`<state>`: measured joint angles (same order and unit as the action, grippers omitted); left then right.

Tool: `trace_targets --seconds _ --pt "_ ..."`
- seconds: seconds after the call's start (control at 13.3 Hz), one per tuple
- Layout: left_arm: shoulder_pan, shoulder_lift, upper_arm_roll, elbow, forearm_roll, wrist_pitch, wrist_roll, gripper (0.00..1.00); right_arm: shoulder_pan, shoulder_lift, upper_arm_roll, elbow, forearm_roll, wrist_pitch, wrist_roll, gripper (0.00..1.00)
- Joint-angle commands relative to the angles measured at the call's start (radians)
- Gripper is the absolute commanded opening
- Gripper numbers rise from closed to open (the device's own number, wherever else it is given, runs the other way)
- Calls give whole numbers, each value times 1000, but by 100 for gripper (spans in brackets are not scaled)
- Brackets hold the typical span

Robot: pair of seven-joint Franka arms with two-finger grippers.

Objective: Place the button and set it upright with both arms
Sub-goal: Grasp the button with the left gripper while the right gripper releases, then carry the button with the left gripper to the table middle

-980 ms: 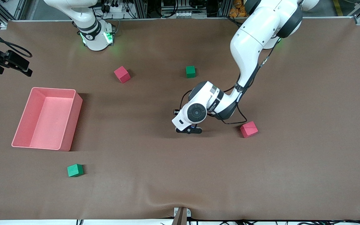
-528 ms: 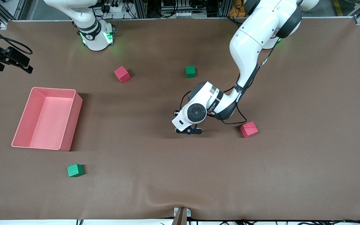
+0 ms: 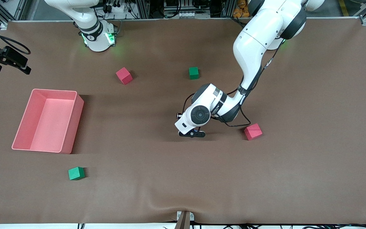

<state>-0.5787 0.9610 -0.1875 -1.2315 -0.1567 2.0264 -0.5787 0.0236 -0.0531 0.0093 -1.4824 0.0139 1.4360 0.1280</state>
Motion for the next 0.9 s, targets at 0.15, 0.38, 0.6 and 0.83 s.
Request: trace_targets --seconds 0.15,0.38,0.6,0.83 --pt "-10 22 11 33 -15 6 19 48 -2 2 -14 8 -6 -2 -37 100" --pt "-6 22 13 29 -15 5 19 27 -11 2 -8 13 -8 -3 -38 100" --pt "-7 6 11 30 -12 6 16 0 -11 2 -8 13 -14 -5 -39 100" --pt "-49 -57 51 27 0 70 0 0 -10 2 -8 13 -19 -5 -70 100"
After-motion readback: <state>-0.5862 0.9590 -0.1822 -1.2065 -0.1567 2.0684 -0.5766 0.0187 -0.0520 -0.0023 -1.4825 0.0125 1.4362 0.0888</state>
